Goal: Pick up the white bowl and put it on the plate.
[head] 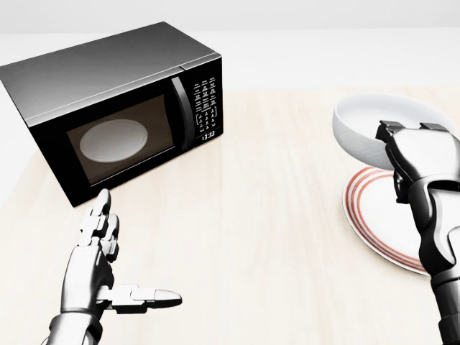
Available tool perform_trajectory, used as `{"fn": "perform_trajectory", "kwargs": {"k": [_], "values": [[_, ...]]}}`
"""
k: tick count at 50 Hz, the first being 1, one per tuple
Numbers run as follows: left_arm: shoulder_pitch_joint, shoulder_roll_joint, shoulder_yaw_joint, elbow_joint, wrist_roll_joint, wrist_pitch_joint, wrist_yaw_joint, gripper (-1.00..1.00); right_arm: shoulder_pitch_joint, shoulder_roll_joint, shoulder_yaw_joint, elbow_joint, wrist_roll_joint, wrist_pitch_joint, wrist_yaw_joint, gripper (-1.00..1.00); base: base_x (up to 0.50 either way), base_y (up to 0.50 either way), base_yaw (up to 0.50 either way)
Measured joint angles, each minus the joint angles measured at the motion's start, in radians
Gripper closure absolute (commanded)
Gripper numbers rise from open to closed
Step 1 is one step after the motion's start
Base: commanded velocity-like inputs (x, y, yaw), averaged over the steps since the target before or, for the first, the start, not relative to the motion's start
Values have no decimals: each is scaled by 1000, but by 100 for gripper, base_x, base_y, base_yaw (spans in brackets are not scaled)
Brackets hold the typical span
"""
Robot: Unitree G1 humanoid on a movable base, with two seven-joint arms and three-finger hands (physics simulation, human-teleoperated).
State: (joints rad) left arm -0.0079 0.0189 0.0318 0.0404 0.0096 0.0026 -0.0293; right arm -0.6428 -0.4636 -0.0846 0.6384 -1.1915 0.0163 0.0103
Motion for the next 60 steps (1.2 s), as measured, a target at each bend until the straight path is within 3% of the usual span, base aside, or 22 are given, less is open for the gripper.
{"fn": "perform_trajectory", "kwargs": {"k": [60], "values": [[1,0,0,-3,1,1,-2,-100,50,-120,-40,134,87,35,-59,100,0,0,0]]}}
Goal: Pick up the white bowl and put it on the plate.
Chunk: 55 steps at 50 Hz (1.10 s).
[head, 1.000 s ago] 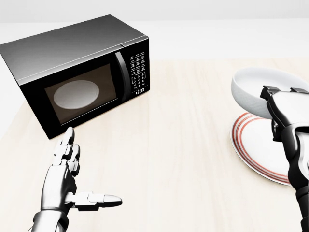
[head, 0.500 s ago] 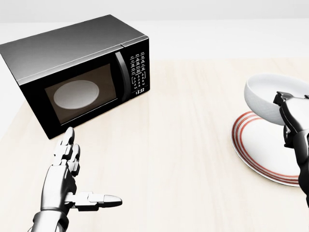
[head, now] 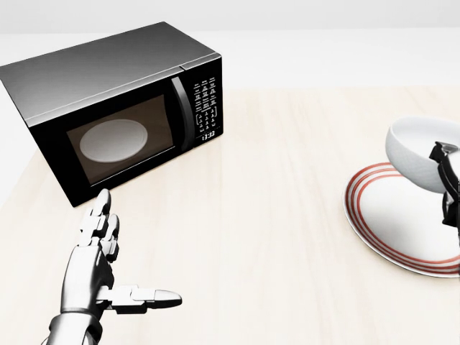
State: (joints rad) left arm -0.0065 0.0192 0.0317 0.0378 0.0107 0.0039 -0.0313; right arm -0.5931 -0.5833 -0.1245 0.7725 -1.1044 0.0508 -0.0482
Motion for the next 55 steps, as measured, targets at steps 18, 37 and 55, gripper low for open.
{"fn": "perform_trajectory", "kwargs": {"k": [18,37,55], "values": [[0,0,0,0,0,0,0,-100,-16,-26,4,69,15,12,-24,100,0,0,0],[0,0,0,0,0,0,0,-100,-37,-21,24,136,31,4,-59,100,0,0,0],[0,0,0,0,0,0,0,-100,-51,-3,46,196,41,-6,-94,100,0,0,0]]}}
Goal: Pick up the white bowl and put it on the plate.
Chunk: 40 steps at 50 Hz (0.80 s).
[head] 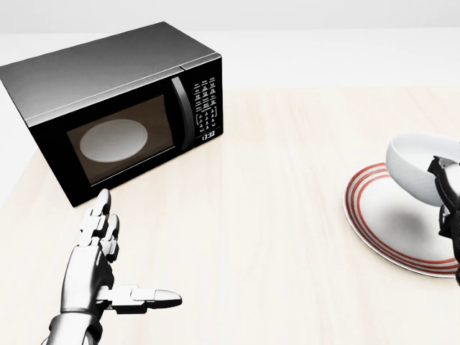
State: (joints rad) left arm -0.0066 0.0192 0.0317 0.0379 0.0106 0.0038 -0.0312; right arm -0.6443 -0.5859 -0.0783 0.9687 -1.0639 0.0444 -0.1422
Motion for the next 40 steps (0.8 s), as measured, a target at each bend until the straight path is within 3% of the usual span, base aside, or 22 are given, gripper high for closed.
{"fn": "perform_trajectory", "kwargs": {"k": [40], "values": [[0,0,0,0,0,0,0,-100,-21,14,30,86,13,-16,-47,100,0,0,0]]}}
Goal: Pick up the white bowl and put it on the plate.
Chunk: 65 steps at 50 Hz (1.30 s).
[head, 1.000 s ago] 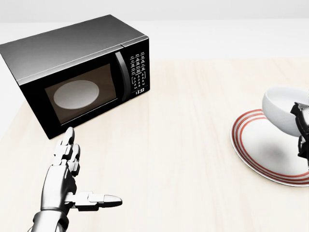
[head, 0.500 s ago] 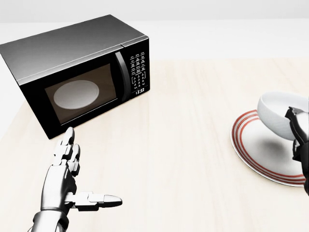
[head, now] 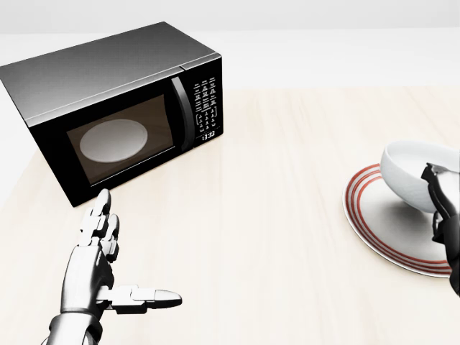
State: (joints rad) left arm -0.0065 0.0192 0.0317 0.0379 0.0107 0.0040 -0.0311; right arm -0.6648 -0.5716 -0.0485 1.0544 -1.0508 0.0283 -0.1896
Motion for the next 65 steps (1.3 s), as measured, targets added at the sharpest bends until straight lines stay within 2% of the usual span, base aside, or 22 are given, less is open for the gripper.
{"fn": "perform_trajectory", "kwargs": {"k": [44,45,46,47,49,50,51,59,65], "values": [[0,0,0,0,0,0,0,-100,5,8,10,26,3,-3,-11,100,0,0,0],[0,0,0,0,0,0,0,-100,5,9,10,26,2,-2,-10,44,0,0,0],[0,0,0,0,0,0,0,-100,5,9,11,25,-3,0,-9,11,0,0,0],[0,0,0,0,0,0,0,-100,5,9,11,25,-8,2,-10,-40,0,0,0],[0,0,0,0,0,0,0,-100,4,9,9,23,-18,5,-13,-54,0,0,0],[0,0,0,0,0,0,0,-100,4,9,9,22,-22,7,-14,-94,0,0,0],[0,0,0,0,0,0,0,-100,4,8,8,22,-26,8,-15,-100,0,0,0],[0,0,0,0,0,0,0,-100,5,4,1,-5,-44,21,-3,-100,0,0,0],[0,0,0,0,0,0,0,-100,23,0,-19,-96,-51,39,47,-100,0,0,0]]}}
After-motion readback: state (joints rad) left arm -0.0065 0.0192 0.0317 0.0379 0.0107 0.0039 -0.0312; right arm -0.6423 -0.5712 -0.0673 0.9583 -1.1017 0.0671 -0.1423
